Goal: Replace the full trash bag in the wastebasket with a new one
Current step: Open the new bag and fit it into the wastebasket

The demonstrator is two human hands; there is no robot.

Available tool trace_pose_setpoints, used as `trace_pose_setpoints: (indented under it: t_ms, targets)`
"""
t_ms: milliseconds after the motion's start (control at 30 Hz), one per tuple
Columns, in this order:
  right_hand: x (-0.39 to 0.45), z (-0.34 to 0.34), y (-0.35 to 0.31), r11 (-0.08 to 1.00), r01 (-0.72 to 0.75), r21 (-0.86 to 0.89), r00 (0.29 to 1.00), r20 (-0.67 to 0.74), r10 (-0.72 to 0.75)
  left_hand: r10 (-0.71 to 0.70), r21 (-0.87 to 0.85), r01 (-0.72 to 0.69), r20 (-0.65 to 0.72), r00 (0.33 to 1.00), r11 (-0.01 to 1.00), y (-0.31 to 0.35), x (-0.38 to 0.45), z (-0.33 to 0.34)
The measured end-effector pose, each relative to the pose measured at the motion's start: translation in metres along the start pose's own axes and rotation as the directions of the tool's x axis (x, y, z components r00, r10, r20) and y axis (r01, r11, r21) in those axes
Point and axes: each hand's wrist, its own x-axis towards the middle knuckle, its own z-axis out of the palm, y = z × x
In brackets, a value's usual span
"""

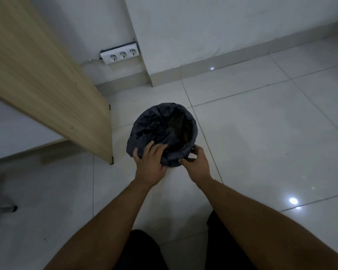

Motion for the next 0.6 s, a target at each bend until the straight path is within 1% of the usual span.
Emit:
trace_pose_setpoints:
  t_ms: [33,133,233,333,400,500,533,600]
  targets:
    - [0.001,0.004,-0.001,1.0,-0.003,-0.01,1.0,-0.018,0.003,0.013,0.005,-0.013,-0.001,1.0,1.0,-0.003,0.003,0.0]
    - [0.004,0.011,-0.01,0.998,0.009,-0.056,0.999,-0.033,-0.01,0.039,0.014,-0.038,-0.071,0.997,0.999,-0.006,0.012,-0.006]
    - [0.009,0.013,-0.026,0.983,0.136,-0.125,0.986,-0.08,-0.147,0.035,-0.02,-0.038,-0.121,0.992,0.999,-0.005,0.024,-0.021]
    - [0.018,0.013,-0.036,0.949,0.256,-0.182,0.933,-0.21,-0.292,0.027,-0.082,-0.041,-0.167,0.986,0.996,-0.004,0.039,-0.037]
    - [0.02,0.014,-0.04,0.952,0.28,-0.123,0.919,-0.252,-0.303,0.012,-0.117,-0.034,-0.184,0.983,0.993,-0.002,0.048,-0.045]
    - [0.019,0.015,-0.046,0.959,0.279,-0.043,0.923,-0.265,-0.281,-0.023,-0.155,-0.011,-0.215,0.976,0.988,0.005,0.056,-0.051]
    - [0.019,0.016,-0.046,0.962,0.274,-0.012,0.926,-0.266,-0.267,-0.035,-0.161,0.0,-0.217,0.976,0.987,0.006,0.057,-0.052]
    - [0.021,0.017,-0.047,0.969,0.222,0.11,0.951,-0.244,-0.19,-0.048,-0.156,0.015,-0.21,0.977,0.988,0.01,0.058,-0.053]
